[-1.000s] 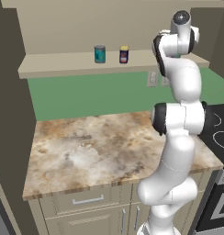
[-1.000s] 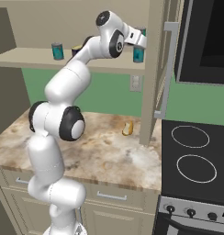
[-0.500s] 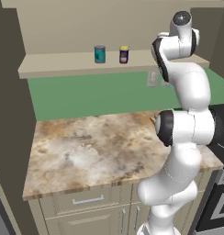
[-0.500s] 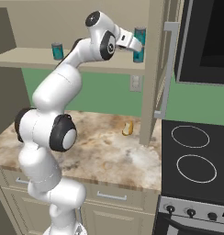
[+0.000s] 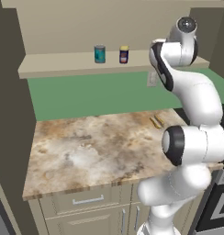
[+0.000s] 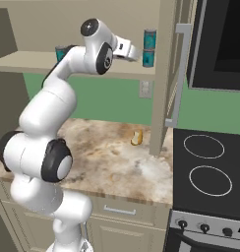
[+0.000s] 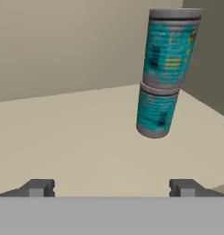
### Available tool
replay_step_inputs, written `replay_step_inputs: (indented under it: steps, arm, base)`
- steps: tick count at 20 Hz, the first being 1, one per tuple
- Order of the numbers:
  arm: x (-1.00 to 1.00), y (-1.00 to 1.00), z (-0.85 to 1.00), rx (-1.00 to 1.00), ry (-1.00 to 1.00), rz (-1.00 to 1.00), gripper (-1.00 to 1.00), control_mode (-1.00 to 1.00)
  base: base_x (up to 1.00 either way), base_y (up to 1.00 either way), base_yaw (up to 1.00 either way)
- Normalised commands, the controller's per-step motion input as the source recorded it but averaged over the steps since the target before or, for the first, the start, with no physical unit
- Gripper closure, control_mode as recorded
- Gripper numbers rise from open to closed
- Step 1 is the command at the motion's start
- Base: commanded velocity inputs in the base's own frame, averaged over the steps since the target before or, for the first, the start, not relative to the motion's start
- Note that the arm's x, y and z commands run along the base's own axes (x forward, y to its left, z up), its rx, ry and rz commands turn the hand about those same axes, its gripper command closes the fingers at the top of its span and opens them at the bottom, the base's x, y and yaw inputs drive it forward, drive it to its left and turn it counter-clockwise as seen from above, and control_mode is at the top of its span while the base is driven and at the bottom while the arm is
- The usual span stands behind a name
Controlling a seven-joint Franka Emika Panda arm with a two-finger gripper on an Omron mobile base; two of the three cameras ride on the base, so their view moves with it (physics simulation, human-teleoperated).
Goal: Stack two cans on top of the other two cans in the cabinet.
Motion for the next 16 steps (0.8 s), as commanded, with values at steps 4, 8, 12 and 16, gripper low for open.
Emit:
replay_step_inputs:
  steps: [4,8,12,16]
  arm:
    - [-0.37,0.54,0.0,0.0,0.03,0.22,-1.0,-1.0]
    - [-0.39,0.58,0.0,0.0,0.01,0.17,-1.0,-1.0]
    - [-0.35,0.61,0.01,0.0,0.02,0.03,-1.0,-1.0]
    - [-0.37,0.56,0.01,0.0,0.01,0.0,-1.0,-1.0]
  base:
    - [0.0,0.0,0.0]
    - [0.0,0.0,0.0]
    - [0.0,0.0,0.0]
    - [0.0,0.0,0.0]
